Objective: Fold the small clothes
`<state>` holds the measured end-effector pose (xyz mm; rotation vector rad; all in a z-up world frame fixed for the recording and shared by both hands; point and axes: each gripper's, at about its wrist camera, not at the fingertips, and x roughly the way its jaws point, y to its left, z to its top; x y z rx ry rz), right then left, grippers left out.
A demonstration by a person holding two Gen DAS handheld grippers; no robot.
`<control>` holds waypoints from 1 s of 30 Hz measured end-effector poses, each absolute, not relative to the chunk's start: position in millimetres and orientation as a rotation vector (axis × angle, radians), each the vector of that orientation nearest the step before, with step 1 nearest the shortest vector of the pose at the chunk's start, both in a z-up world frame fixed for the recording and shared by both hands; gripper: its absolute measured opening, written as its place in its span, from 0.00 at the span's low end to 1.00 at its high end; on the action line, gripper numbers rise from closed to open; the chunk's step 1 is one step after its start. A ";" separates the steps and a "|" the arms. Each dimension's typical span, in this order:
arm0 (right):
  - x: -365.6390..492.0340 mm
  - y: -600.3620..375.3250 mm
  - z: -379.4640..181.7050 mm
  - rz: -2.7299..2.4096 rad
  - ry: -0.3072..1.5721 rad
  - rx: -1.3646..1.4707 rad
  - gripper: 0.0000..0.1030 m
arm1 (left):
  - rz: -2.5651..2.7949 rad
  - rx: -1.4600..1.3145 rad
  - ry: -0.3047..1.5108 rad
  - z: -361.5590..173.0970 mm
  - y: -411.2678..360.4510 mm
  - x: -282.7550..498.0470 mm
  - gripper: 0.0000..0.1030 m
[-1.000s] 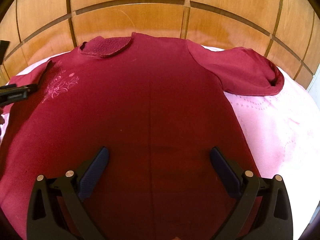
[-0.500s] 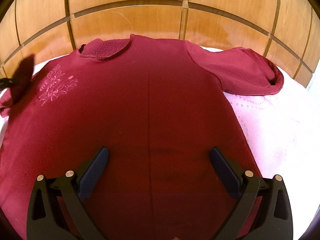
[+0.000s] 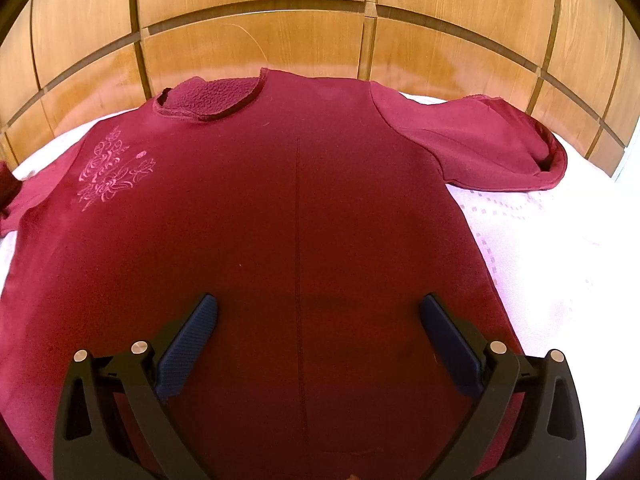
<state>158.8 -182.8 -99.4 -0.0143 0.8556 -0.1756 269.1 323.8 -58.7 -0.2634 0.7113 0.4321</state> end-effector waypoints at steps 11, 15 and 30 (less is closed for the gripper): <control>158.7 -182.8 -100.5 -0.176 0.854 -0.015 0.97 | 0.615 -0.451 0.695 -92.9 397.4 226.7 0.81; 159.0 -183.2 -100.4 -0.176 0.860 -0.015 0.97 | 0.511 -0.535 0.701 -95.7 384.5 205.7 0.83; 74.1 -301.0 -58.9 -0.108 0.937 0.369 0.73 | -0.319 -0.346 0.866 -104.2 168.6 121.9 0.89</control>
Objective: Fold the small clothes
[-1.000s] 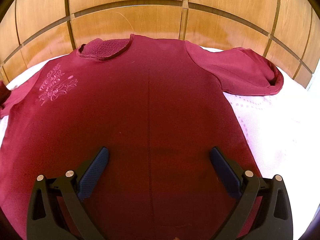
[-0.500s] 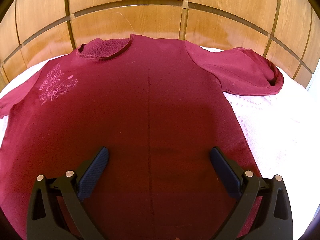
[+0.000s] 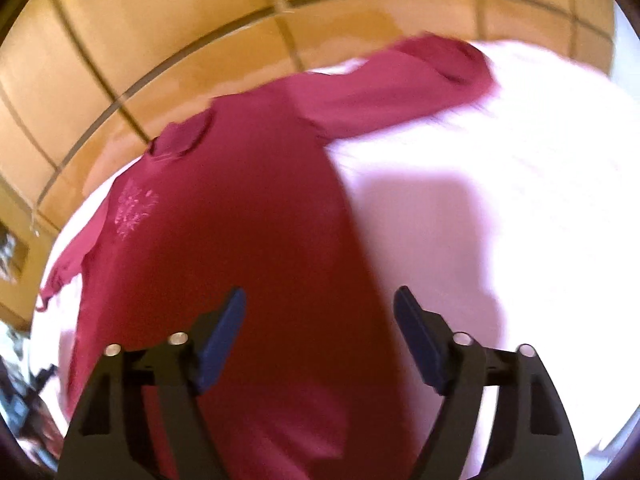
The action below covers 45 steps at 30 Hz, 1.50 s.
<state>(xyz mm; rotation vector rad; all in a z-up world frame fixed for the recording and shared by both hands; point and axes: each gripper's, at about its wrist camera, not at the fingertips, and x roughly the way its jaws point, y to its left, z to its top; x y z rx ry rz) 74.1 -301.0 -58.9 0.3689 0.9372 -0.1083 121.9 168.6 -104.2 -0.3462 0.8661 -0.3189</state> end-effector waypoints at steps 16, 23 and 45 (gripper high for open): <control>-15.9 -318.8 -85.3 0.083 0.999 0.541 0.27 | -0.212 -0.166 0.946 -118.0 119.1 98.3 0.31; 1.5 -345.5 -81.5 0.108 0.938 0.655 0.50 | -0.172 -0.108 0.851 -86.7 112.5 107.2 0.80; 255.5 -476.5 -7.5 -0.340 0.799 0.342 0.70 | 0.032 -0.137 0.929 -132.5 86.3 271.3 0.98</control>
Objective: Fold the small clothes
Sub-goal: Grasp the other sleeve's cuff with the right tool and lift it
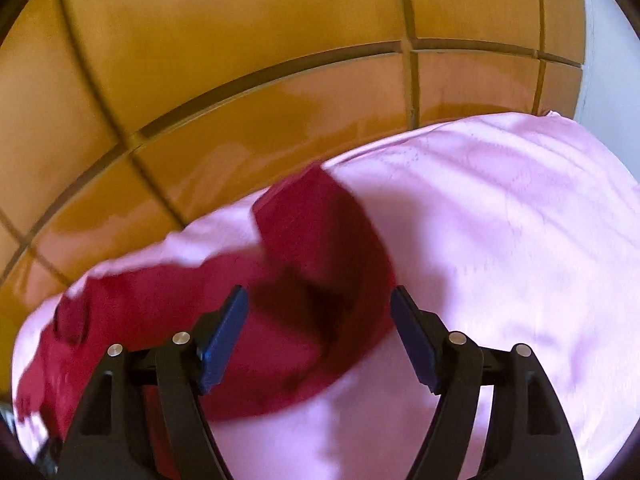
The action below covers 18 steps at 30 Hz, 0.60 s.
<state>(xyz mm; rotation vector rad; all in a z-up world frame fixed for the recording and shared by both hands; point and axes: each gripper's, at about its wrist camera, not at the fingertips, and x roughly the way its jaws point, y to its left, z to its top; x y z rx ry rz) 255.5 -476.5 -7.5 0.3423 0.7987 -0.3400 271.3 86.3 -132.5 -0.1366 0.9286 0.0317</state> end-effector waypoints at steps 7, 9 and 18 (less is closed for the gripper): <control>311.2 -504.0 -21.1 -0.386 0.829 0.367 0.70 | 0.039 -0.129 0.904 -134.9 84.4 267.9 0.98; 320.3 -507.5 -25.6 -0.382 0.850 0.355 0.70 | 0.039 -0.130 0.899 -136.1 85.7 269.2 0.98; 331.2 -509.9 -50.1 -0.334 0.920 0.334 0.14 | 0.041 -0.130 0.888 -138.3 84.8 271.2 0.98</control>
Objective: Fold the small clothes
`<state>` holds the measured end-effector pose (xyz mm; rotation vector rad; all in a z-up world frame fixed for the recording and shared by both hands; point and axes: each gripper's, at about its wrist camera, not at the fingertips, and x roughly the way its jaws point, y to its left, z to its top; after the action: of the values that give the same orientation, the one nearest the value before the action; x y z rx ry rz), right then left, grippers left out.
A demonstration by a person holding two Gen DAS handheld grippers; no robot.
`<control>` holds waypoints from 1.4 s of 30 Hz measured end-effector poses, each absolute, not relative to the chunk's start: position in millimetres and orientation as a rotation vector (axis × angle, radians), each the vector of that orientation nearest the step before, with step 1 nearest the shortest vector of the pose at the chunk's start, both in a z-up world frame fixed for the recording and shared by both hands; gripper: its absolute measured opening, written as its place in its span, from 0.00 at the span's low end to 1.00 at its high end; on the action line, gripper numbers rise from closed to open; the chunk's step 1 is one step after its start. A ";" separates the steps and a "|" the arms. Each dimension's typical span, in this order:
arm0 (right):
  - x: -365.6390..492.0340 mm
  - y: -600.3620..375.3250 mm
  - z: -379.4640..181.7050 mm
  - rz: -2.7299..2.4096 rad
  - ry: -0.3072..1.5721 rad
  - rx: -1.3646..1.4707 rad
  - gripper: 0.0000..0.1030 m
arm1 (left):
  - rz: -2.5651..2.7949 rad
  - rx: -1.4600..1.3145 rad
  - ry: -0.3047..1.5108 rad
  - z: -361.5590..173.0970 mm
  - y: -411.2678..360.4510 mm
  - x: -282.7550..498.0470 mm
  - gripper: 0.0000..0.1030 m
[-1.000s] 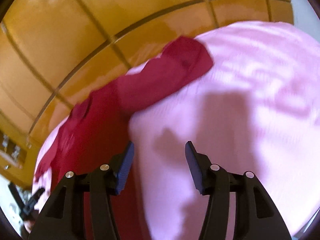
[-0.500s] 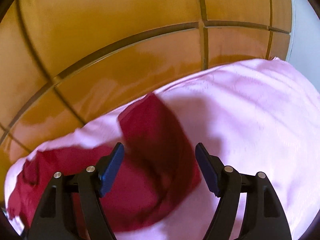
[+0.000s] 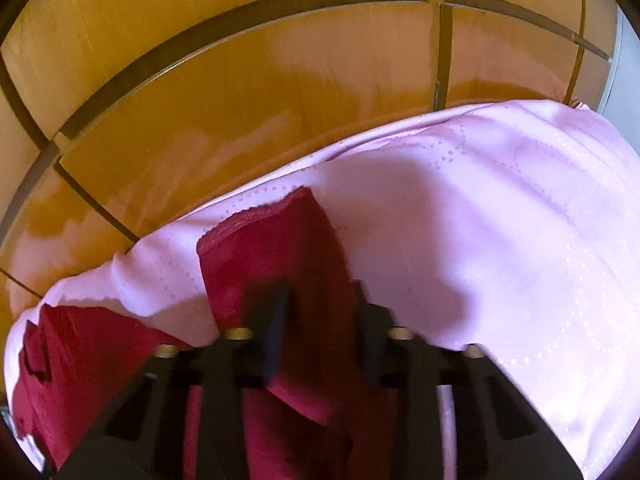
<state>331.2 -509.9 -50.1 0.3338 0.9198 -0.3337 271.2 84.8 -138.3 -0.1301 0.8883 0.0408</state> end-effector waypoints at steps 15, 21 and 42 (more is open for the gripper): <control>252.1 -493.5 38.0 -0.305 0.621 0.549 0.07 | 0.032 -0.151 0.883 -137.1 85.2 273.5 0.98; 244.4 -435.6 64.8 -0.206 0.581 0.521 0.07 | 0.023 -0.169 0.878 -136.4 87.1 274.0 0.98; 286.1 -167.3 -25.6 0.273 0.813 0.465 0.07 | 0.015 -0.183 0.870 -136.5 88.7 275.1 0.98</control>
<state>286.1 -167.3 -25.6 0.4654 0.8125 0.2733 275.1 88.7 -136.5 -0.1832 0.8704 0.0153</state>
